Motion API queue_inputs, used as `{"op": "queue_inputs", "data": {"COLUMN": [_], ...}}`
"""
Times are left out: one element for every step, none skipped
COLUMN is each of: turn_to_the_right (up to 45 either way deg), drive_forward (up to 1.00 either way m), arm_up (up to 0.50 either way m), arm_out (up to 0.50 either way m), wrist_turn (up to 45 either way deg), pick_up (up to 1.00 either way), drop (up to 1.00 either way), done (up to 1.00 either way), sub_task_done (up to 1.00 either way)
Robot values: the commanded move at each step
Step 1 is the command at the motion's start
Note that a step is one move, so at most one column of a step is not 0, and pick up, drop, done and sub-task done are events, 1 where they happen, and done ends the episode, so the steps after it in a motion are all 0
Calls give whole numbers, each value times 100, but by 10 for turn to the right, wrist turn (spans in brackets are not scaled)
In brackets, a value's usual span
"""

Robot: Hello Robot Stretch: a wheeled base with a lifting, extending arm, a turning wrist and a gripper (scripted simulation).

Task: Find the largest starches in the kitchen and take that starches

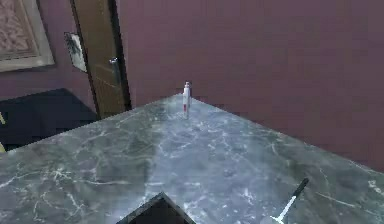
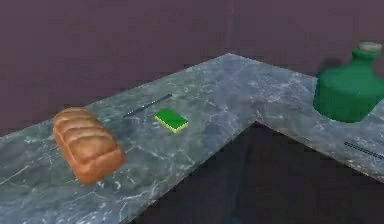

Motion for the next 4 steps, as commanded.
{"op": "queue_inputs", "data": {"turn_to_the_right": [-240, 0, 0, 0], "drive_forward": [0, 0, 0, 0], "arm_up": [0, 50, 38, 0], "arm_out": [0, 0, 0, 14], "wrist_turn": [0, 0, 0, 0], "pick_up": [0, 0, 0, 0], "drop": [0, 0, 0, 0], "done": [0, 0, 0, 0], "sub_task_done": [0, 0, 0, 0]}}
